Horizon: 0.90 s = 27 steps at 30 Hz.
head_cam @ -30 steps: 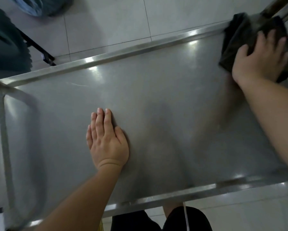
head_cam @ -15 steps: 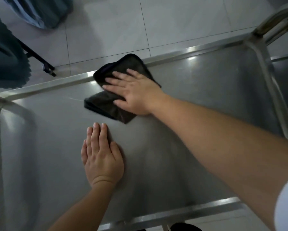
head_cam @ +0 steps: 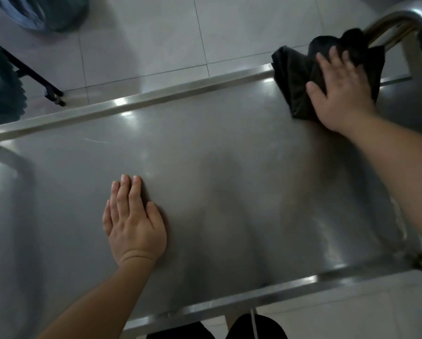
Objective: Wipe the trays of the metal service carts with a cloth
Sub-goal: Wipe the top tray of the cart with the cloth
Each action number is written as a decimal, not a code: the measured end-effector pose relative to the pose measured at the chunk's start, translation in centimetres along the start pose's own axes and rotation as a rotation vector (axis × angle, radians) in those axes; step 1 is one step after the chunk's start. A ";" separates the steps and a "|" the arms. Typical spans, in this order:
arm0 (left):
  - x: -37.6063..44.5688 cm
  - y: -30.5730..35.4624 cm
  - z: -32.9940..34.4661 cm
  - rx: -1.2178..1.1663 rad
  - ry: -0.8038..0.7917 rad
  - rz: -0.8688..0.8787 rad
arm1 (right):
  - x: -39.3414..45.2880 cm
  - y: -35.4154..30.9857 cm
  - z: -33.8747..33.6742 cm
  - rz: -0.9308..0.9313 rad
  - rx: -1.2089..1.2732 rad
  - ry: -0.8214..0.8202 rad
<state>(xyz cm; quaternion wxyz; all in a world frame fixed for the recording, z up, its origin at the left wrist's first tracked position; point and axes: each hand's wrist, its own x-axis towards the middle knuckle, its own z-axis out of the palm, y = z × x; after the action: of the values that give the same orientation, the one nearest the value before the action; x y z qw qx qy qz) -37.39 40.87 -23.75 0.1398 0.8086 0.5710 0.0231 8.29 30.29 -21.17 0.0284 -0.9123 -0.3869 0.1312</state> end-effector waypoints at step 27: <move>-0.1 -0.2 0.2 -0.019 0.020 0.010 | -7.5 -4.2 3.8 -0.175 -0.078 0.028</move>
<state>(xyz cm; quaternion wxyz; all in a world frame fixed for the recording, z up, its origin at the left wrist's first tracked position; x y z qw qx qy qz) -37.58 40.83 -23.95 0.1416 0.8100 0.5679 0.0370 -0.63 27.66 -22.54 0.0097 -0.8772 -0.4694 0.1005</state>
